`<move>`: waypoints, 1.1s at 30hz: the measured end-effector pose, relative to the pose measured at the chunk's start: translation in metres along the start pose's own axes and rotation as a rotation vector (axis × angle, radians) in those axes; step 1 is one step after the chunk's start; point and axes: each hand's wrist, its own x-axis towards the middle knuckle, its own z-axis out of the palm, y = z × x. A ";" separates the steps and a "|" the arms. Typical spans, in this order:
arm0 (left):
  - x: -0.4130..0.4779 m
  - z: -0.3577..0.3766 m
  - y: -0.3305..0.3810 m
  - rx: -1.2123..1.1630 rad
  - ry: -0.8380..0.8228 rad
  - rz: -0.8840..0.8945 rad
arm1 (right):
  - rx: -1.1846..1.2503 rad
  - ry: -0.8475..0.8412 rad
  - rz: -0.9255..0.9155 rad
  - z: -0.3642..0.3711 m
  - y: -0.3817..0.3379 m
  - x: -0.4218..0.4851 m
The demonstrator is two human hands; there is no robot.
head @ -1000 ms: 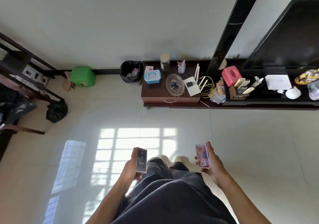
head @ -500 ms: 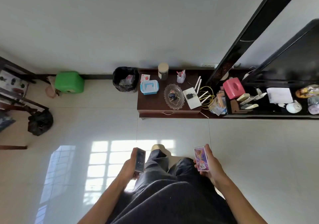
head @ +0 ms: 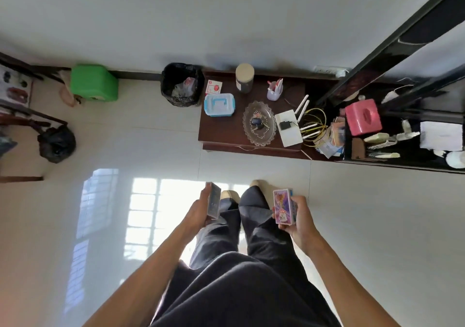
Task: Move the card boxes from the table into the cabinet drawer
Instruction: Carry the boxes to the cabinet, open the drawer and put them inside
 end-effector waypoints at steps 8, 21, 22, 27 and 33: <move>0.103 0.010 0.014 -0.098 0.000 -0.084 | -0.394 -0.070 -0.043 0.032 -0.042 0.119; 0.418 -0.020 -0.008 0.478 0.508 0.044 | -0.717 0.174 -0.262 0.142 -0.027 0.419; 0.442 -0.024 -0.009 0.488 0.543 0.078 | -0.748 0.201 -0.300 0.150 -0.025 0.439; 0.537 -0.041 -0.002 0.438 0.654 0.151 | -1.004 0.326 -0.531 0.187 -0.030 0.523; 0.591 -0.034 0.011 0.505 0.705 0.143 | -1.217 0.433 -0.677 0.215 -0.049 0.574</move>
